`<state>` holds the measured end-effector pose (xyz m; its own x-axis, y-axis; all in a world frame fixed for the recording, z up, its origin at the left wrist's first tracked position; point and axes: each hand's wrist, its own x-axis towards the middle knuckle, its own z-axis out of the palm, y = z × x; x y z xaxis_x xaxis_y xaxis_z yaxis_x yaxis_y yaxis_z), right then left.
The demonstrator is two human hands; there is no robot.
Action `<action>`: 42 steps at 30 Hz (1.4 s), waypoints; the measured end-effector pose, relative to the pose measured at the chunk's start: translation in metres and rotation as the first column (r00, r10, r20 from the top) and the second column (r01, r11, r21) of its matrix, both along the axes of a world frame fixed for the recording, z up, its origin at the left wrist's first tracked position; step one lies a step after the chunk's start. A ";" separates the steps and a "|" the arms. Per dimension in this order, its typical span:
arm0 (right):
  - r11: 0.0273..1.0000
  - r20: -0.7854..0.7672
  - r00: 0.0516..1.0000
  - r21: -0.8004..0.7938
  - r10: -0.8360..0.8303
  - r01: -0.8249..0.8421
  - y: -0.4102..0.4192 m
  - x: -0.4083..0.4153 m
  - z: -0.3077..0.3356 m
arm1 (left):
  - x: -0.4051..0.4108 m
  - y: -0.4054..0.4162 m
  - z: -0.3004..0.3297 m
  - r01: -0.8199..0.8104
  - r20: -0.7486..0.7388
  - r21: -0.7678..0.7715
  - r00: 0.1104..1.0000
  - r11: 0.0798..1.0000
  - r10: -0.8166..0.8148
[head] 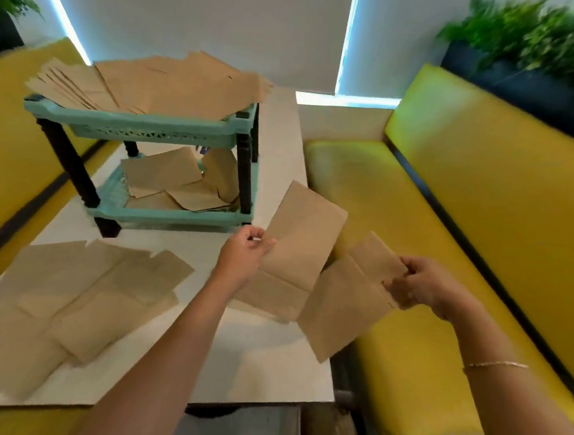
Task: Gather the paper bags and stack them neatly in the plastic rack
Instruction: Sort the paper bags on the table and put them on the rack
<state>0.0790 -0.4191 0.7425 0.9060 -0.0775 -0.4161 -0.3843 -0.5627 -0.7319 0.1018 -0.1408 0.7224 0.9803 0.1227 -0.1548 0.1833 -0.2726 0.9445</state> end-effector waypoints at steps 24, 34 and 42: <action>0.896 -0.300 0.945 -0.372 0.132 -0.244 -0.041 -0.079 -0.243 | -0.055 -0.123 -0.055 -0.033 0.023 0.113 0.999 0.993 0.030; 0.960 0.137 0.962 0.185 -0.235 0.209 -0.058 -0.014 -0.134 | -0.051 -0.147 -0.056 0.194 -0.056 0.253 0.981 0.948 -0.186; 0.986 0.120 0.989 -0.151 0.086 -0.068 -0.091 -0.011 -0.108 | -0.052 -0.169 -0.069 0.396 -0.176 0.375 0.918 0.838 -0.355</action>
<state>0.0684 -0.5098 0.6345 0.9559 -0.0571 -0.2880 -0.2459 -0.6918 -0.6789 0.0503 -0.3102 0.6537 0.9465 -0.1814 -0.2669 0.0734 -0.6845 0.7253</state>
